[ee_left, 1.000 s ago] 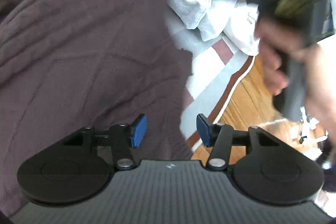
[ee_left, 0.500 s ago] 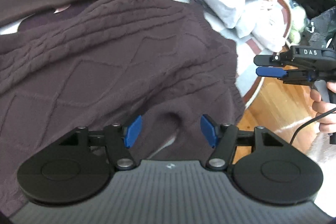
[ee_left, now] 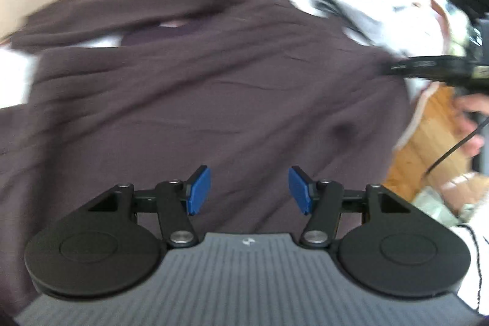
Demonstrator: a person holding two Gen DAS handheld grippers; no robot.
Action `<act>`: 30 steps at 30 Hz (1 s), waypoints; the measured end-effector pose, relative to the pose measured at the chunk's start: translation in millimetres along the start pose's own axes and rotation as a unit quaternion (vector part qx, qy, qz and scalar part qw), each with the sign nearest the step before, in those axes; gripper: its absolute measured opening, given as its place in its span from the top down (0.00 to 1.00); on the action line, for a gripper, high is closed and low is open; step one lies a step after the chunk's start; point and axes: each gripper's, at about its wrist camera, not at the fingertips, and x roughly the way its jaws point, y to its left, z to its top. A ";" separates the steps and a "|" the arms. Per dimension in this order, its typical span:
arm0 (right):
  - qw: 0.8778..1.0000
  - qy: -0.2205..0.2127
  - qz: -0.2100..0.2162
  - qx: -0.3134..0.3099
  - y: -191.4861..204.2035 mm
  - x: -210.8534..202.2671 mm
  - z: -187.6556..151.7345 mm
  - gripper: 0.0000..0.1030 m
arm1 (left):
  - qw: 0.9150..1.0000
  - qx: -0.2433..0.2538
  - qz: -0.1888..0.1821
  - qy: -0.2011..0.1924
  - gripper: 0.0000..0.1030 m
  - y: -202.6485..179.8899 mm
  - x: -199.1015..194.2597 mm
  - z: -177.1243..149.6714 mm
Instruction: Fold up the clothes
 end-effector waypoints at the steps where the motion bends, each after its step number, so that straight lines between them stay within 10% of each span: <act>1: 1.000 0.006 -0.022 -0.003 -5.2 -2.4 6.4 0.93 | 1.000 -0.010 0.010 -0.006 0.45 12.9 -13.8 -5.1; 8: 0.976 0.011 -0.205 -0.072 -32.8 12.2 16.4 0.92 | 0.989 -0.122 0.083 -0.032 0.44 107.5 -95.3 -69.4; 11: 0.973 0.081 -0.212 -0.030 -54.2 44.1 7.8 0.86 | 0.979 -0.175 0.104 -0.021 0.44 136.4 -104.1 -102.2; 13: 0.975 0.067 -0.212 0.005 -61.2 32.6 10.9 0.64 | 0.972 -0.203 0.115 -0.018 0.44 148.5 -105.9 -120.2; 19: 0.975 -0.003 -0.211 0.066 -61.2 -27.3 22.0 0.51 | 0.952 -0.288 0.091 -0.042 0.42 176.1 -104.7 -144.4; 22: 0.985 -0.033 -0.165 0.033 -40.2 -51.4 22.8 0.51 | 0.952 -0.288 0.087 -0.057 0.42 176.5 -101.9 -135.4; 26: 0.999 0.005 0.030 -0.043 5.7 -51.8 10.7 0.50 | 0.968 -0.231 0.067 -0.071 0.38 161.7 -90.2 -110.7; 30: 0.963 0.139 0.220 -0.068 87.6 -20.5 -32.7 0.64 | 0.967 -0.239 0.081 0.048 0.34 158.4 -54.0 -98.9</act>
